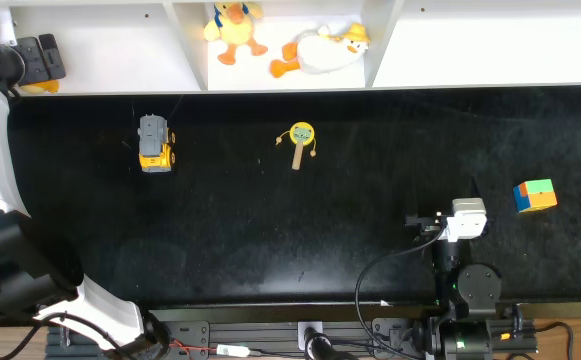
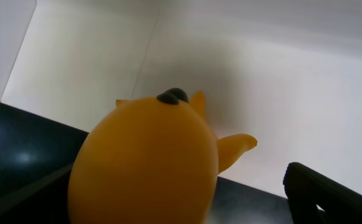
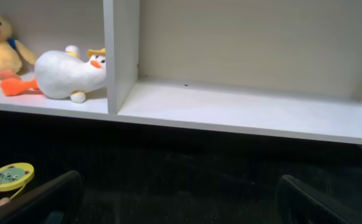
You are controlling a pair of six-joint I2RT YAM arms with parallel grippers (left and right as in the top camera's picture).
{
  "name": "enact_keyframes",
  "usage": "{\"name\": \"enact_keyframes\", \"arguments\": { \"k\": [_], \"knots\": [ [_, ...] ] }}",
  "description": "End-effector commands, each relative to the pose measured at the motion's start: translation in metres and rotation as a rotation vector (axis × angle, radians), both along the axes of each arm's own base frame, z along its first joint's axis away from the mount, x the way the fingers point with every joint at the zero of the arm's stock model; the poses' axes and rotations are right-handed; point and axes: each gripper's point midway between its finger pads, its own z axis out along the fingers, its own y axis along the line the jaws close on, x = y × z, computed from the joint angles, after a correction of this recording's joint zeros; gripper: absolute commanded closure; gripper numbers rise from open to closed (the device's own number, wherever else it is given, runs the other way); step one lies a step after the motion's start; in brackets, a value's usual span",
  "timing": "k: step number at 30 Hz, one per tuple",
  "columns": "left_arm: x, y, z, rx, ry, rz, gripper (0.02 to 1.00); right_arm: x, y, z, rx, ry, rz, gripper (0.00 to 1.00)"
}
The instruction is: Store Toys
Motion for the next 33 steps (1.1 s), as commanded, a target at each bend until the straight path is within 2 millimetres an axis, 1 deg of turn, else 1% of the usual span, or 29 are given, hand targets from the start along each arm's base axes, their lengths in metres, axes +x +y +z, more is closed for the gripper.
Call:
{"name": "enact_keyframes", "arguments": {
  "k": [1,5,9,16,20,26,30,33],
  "knots": [
    [0.001,-0.003,0.009,-0.01,-0.018,-0.01,0.02,0.0,0.002,-0.004,0.008,0.003,0.01,0.007],
    [-0.002,-0.004,0.021,0.0,-0.043,-0.01,0.02,0.0,0.002,-0.004,0.008,0.003,0.01,0.007],
    [-0.007,-0.003,0.029,0.002,-0.054,-0.004,0.023,0.0,0.002,-0.004,0.008,0.003,0.01,0.005],
    [-0.021,0.002,0.032,-0.015,-0.035,0.018,0.02,0.0,0.002,-0.004,0.008,0.003,0.01,0.005],
    [-0.025,0.004,0.03,-0.019,-0.025,0.025,0.02,0.0,0.002,-0.004,0.008,0.003,0.01,0.005],
    [-0.03,0.002,0.025,-0.037,-0.001,0.035,0.02,0.0,0.002,-0.004,0.008,0.003,0.01,0.007],
    [-0.03,0.001,0.031,-0.033,-0.016,0.036,0.02,0.0,0.002,-0.004,0.008,0.003,0.01,0.005],
    [-0.033,0.0,0.039,-0.026,-0.031,0.036,0.02,0.0,0.002,-0.004,0.008,0.003,0.01,0.005]
  ]
}}
